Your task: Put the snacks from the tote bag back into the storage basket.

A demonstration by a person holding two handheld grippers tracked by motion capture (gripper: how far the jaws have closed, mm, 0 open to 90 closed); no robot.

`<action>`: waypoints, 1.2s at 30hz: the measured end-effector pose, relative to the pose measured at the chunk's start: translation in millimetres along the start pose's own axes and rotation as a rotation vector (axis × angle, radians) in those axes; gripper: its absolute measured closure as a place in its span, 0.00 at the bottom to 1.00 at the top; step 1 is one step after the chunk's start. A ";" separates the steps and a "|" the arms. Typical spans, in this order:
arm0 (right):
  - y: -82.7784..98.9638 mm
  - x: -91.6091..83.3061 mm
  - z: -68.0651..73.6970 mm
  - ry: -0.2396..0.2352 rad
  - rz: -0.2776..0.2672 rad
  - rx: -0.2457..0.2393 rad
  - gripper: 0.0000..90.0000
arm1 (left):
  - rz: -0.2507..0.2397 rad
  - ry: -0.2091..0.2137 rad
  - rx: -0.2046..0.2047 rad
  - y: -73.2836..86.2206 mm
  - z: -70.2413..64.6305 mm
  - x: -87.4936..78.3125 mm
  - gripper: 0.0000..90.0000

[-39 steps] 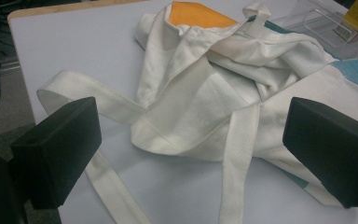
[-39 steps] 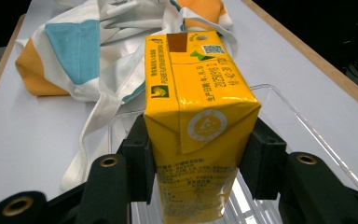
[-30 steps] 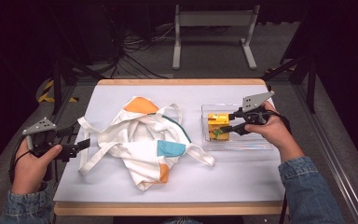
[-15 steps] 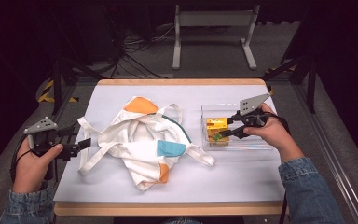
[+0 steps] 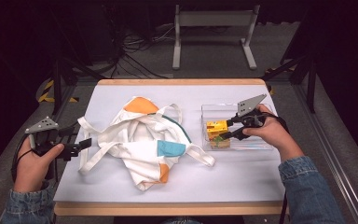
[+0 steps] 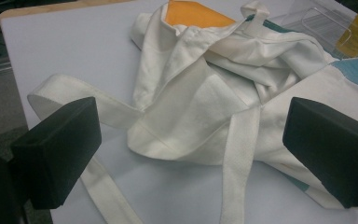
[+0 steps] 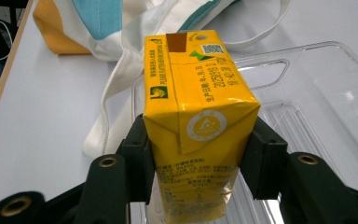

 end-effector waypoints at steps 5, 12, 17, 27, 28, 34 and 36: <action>0.3 -1.1 -0.4 0.001 0.009 0.004 0.57 | -0.001 0.006 0.002 -0.4 -1.2 1.2 0.06; 3.2 -3.8 -0.1 -0.004 0.021 0.014 0.56 | 0.001 0.004 0.006 -1.1 -0.7 1.8 0.06; 5.2 -5.9 1.0 -0.004 0.038 0.010 0.55 | 0.003 0.014 0.012 -2.6 -1.9 4.2 0.06; 6.4 -11.5 2.0 0.003 0.030 0.019 0.52 | 0.006 0.020 0.020 -4.5 -2.2 7.6 0.06; 6.4 -11.8 1.6 0.008 0.028 0.018 0.51 | 0.008 0.020 0.020 -4.5 -2.3 7.3 0.06; 3.1 -17.3 2.0 0.043 -0.026 0.043 0.36 | 0.005 0.018 0.008 -3.9 -3.0 7.1 0.06; 1.5 -19.6 3.0 0.051 -0.043 0.054 0.31 | 0.004 0.018 0.010 -3.6 -3.1 7.0 0.06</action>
Point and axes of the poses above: each handheld gripper's, and its own axes: x roughly forward along the jaws, y roughly out of its underside, z roughly to its left, the point moved 1 cm from there along x, roughly forward along the jaws, and after that the axes turned 6 degrees about -x, right-handed, at the moved point
